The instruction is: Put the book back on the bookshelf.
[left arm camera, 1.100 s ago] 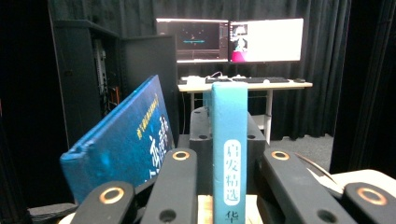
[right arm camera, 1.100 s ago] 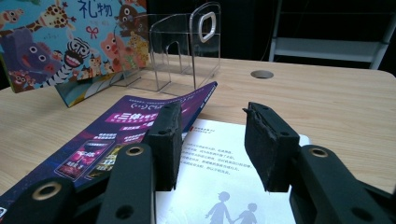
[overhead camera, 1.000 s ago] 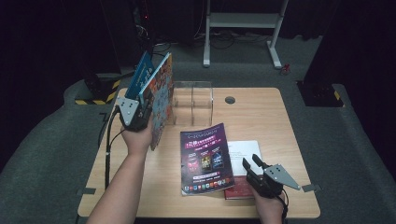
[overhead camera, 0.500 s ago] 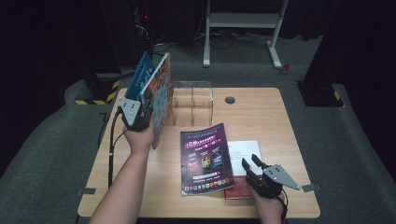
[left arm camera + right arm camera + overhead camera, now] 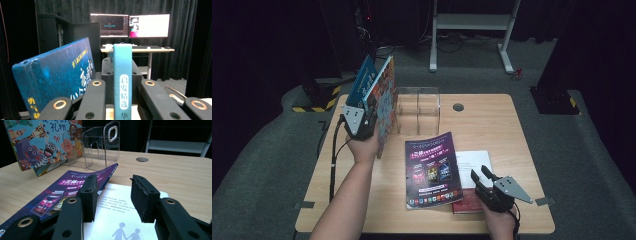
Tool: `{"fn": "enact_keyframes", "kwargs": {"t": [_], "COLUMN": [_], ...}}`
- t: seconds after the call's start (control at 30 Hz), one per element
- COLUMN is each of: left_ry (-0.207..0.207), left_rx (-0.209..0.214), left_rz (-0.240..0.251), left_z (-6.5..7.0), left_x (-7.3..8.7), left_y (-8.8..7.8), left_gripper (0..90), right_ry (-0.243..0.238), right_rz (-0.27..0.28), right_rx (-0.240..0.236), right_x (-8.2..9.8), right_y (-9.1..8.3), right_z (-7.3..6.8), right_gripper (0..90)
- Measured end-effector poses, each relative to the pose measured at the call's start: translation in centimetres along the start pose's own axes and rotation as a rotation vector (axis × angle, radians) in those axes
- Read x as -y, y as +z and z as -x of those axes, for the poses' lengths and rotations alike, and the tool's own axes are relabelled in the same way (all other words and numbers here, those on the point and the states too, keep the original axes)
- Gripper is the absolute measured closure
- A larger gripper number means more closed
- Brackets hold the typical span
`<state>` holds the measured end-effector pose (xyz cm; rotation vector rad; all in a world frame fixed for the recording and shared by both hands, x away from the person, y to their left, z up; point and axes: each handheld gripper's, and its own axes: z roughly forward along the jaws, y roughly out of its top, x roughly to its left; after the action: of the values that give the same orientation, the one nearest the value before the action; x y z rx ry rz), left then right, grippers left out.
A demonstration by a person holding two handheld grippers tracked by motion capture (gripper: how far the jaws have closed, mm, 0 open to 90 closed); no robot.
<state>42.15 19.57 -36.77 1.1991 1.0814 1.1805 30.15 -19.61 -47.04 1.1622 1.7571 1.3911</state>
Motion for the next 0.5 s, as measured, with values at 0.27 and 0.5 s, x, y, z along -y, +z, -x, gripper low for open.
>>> {"fn": "enact_keyframes", "kwargs": {"t": [0.27,0.5], "left_ry": [0.001,-0.009], "left_rx": [-0.011,-0.013], "left_rz": [0.015,0.019], "left_z": [0.16,0.16], "left_x": [0.41,0.71], "left_y": [-0.02,-0.08], "left_gripper": [80.8,80.8], "right_ry": [-0.001,-0.001], "right_rz": [0.0,-0.001], "right_rx": [-0.003,-0.002], "right_x": [0.03,0.05], "right_y": [-0.02,-0.02], "right_z": [0.01,-0.08], "right_gripper": [56.8,56.9]}}
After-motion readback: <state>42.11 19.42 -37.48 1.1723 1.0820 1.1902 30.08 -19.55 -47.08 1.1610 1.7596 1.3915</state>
